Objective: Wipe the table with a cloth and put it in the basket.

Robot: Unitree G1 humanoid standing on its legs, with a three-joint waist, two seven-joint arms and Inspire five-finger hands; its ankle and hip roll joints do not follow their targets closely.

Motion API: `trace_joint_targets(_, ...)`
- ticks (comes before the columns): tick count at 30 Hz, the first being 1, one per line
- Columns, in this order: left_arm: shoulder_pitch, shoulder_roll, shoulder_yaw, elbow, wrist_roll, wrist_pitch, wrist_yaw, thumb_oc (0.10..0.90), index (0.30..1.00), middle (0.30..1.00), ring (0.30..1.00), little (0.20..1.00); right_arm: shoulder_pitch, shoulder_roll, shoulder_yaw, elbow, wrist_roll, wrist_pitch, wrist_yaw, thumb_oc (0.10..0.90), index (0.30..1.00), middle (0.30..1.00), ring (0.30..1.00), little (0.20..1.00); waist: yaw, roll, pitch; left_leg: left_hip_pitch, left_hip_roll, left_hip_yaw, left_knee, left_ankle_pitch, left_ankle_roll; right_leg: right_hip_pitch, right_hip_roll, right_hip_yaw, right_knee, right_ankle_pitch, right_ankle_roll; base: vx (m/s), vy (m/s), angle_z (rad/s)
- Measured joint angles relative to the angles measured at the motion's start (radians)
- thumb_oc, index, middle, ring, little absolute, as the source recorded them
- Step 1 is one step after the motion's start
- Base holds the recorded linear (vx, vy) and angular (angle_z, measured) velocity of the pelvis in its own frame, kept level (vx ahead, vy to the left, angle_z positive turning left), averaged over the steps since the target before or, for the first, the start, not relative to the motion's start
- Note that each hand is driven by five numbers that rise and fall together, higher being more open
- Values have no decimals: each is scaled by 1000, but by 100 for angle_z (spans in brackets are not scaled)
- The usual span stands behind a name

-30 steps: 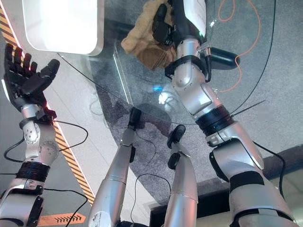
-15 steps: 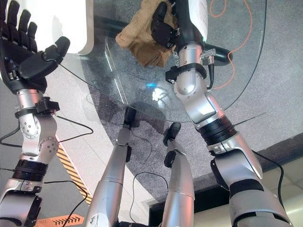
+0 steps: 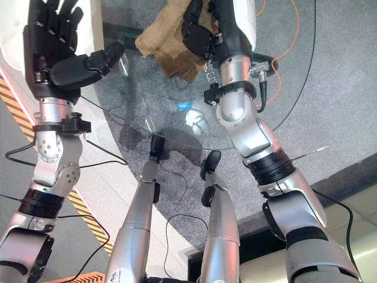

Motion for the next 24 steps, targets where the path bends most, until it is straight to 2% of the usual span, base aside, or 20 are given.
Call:
trace_joint_targets(6,-34,-4,-6,39,2,30,4,800,900,900,900,900,0,0,0,-35,0,-19,9,100,300,300,300,200,-22,0,0,3,0,11,0,-1,2,-2,-1,9,0,2,3,-5,21,-3)
trace_joint_targets(12,-55,-6,-40,77,3,43,4,800,900,900,900,900,-2,0,0,-43,2,-24,25,100,300,300,300,200,-27,0,0,6,0,16,0,-1,2,-2,-1,14,3,2,3,-2,6,0)
trace_joint_targets(24,-124,-22,-51,165,31,76,27,800,900,900,900,900,-4,0,0,-75,64,-50,49,100,300,300,300,200,-52,-1,0,19,0,28,-5,-1,3,-2,0,32,7,3,4,-1,1,-1)
